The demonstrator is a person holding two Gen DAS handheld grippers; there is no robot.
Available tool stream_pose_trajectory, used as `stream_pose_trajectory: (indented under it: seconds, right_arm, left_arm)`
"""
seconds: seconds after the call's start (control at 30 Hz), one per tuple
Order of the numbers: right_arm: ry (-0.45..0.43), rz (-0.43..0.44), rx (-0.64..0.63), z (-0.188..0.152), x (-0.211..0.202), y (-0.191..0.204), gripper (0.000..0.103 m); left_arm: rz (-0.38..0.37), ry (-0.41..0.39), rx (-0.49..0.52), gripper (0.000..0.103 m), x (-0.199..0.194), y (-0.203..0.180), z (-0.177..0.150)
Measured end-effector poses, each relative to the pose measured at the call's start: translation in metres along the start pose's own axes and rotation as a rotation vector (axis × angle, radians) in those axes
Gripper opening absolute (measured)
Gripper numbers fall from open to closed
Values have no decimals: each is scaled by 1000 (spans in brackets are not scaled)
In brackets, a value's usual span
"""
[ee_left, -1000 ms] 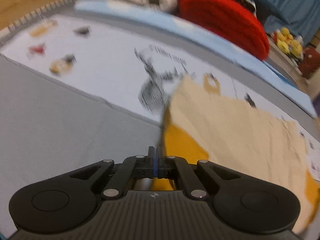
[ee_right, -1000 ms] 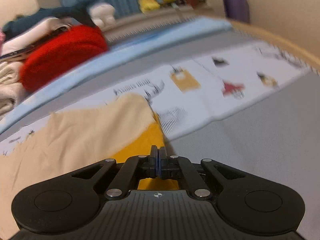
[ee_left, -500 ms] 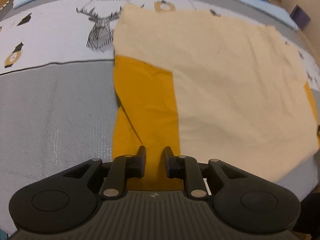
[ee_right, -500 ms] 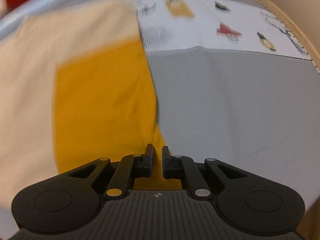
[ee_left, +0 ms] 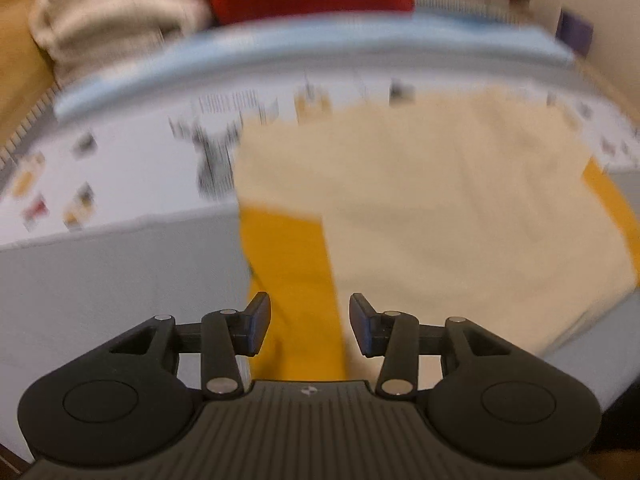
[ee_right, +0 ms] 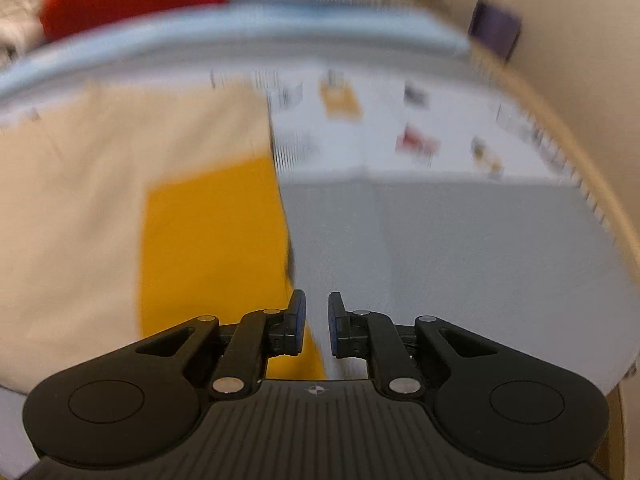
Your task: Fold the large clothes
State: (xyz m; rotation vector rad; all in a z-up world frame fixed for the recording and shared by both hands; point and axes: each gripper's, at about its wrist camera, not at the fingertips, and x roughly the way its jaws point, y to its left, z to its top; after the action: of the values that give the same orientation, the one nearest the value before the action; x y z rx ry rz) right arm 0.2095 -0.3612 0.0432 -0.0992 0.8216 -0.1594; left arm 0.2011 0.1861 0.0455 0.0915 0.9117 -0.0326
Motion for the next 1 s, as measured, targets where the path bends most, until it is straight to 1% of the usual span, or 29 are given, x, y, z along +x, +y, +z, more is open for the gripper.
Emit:
stream_pose_trajectory:
  seconds: [0.07, 0.13, 0.17, 0.23, 0.3, 0.33, 0.4, 0.43, 0.47, 0.5, 0.53, 0.57, 0.6, 0.63, 0.7, 0.73, 0.83, 0.87, 1.0]
  right_arm:
    - [-55, 2, -9, -1, -26, 4, 20]
    - [-85, 20, 4, -5, -49, 7, 21]
    - [-95, 33, 15, -9, -61, 9, 21]
    - [-111, 69, 24, -19, -79, 12, 22]
    - [-128, 93, 26, -30, -93, 20, 23]
    - [-133, 105, 31, -35, -98, 25, 23]
    - [-143, 129, 46, -47, -106, 33, 25]
    - [-150, 139, 58, -54, -109, 38, 26]
    - [-155, 154, 72, -62, -112, 43, 26]
    - [-155, 168, 84, -69, -112, 48, 26]
    - [-144, 178, 90, -77, -110, 52, 26]
    - [-128, 178, 90, -81, -109, 56, 26]
    - [-118, 185, 87, -83, -107, 60, 26]
    - [-127, 190, 82, -83, -107, 64, 26]
    - [-157, 189, 49, -83, -108, 71, 26]
    - [-165, 185, 34, -83, -109, 74, 26]
    - [-151, 193, 26, -84, -104, 75, 26]
    - [-146, 196, 27, -84, -104, 75, 26]
    - [-143, 197, 26, -84, -103, 75, 27]
  left_arm:
    - [-1, -81, -30, 48, -31, -12, 0]
    - [-22, -157, -66, 50, -60, -24, -5]
    - [-32, -184, -78, 56, -70, -32, -9]
    - [-56, -233, -94, 63, -88, -50, -25]
    - [-73, -270, -88, 64, -93, -64, -38]
    - [-80, -289, -78, 66, -96, -74, -49]
    - [-82, -310, -61, 74, -93, -95, -69]
    - [-84, -305, -57, 76, -88, -102, -81]
    - [-96, -287, -56, 76, -84, -105, -90]
    - [-105, -253, -60, 76, -70, -105, -96]
    - [-95, -212, -66, 76, -63, -108, -99]
    - [-81, -190, -81, 76, -54, -106, -98]
    - [-82, -186, -112, 76, -48, -101, -97]
    - [-97, -179, -141, 76, -45, -97, -96]
    - [-114, -148, -190, 69, -36, -89, -95]
    - [-116, -125, -218, 64, -30, -84, -95]
    - [-132, -72, -280, 56, -18, -69, -94]
    - [-138, -65, -293, 56, -16, -63, -94]
    - [-137, -62, -302, 56, -15, -61, -95]
